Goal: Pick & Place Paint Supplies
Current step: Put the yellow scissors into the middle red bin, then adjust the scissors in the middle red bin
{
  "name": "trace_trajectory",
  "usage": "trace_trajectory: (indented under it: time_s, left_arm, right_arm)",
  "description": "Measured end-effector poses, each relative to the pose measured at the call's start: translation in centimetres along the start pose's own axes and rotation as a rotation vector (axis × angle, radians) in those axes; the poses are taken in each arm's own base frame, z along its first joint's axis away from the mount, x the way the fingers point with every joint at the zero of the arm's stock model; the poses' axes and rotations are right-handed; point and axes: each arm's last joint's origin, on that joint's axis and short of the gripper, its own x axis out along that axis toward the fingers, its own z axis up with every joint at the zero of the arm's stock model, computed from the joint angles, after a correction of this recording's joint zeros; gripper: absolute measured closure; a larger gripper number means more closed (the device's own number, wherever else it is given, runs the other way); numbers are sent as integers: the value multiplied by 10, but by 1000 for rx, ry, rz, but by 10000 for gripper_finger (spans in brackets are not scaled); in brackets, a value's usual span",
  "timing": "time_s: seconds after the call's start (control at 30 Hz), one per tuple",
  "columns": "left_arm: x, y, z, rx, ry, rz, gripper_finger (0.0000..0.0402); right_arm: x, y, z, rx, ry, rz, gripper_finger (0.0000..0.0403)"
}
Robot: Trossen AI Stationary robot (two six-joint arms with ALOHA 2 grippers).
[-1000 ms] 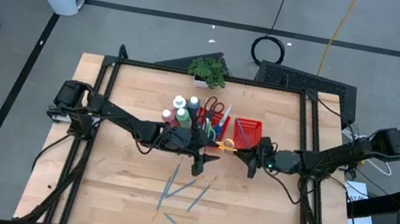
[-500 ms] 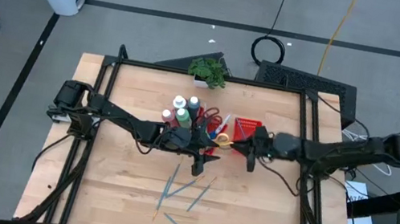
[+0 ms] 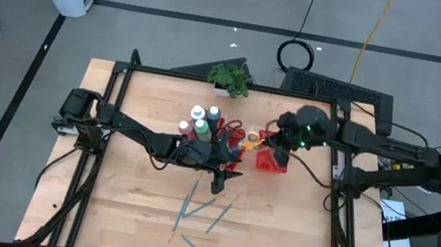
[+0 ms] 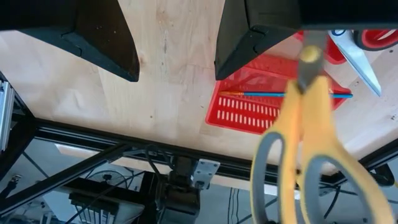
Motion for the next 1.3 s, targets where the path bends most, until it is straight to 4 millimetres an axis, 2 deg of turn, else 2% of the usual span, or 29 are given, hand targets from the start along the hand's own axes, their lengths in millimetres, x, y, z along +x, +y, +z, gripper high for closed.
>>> trace_trajectory:
  time_s: [0.13,0.3,0.53,0.7,0.87,1.0,1.13,1.3]
  left_arm:
    - [0,0,0,0,0,0,183]
    - [0,0,0,0,0,0,183]
    - [0,0,0,0,1,0,183]
    - [0,0,0,0,1,0,183]
    - [0,0,0,0,1,0,183]
    - [0,0,0,0,1,0,183]
    - [0,0,0,0,1,0,183]
    - [0,0,0,0,1,0,183]
  right_arm:
    - [12,-11,11,17,99,65,386]
    - [37,-22,13,52,207,144,386]
    - [57,-36,11,80,261,141,377]
    - [60,-40,11,-1,250,125,313]
    - [61,-43,17,-113,177,2,232]
    - [62,-44,23,-169,112,-42,182]
    - [62,-48,26,-92,87,-46,156]
    - [81,-70,19,43,166,22,152]
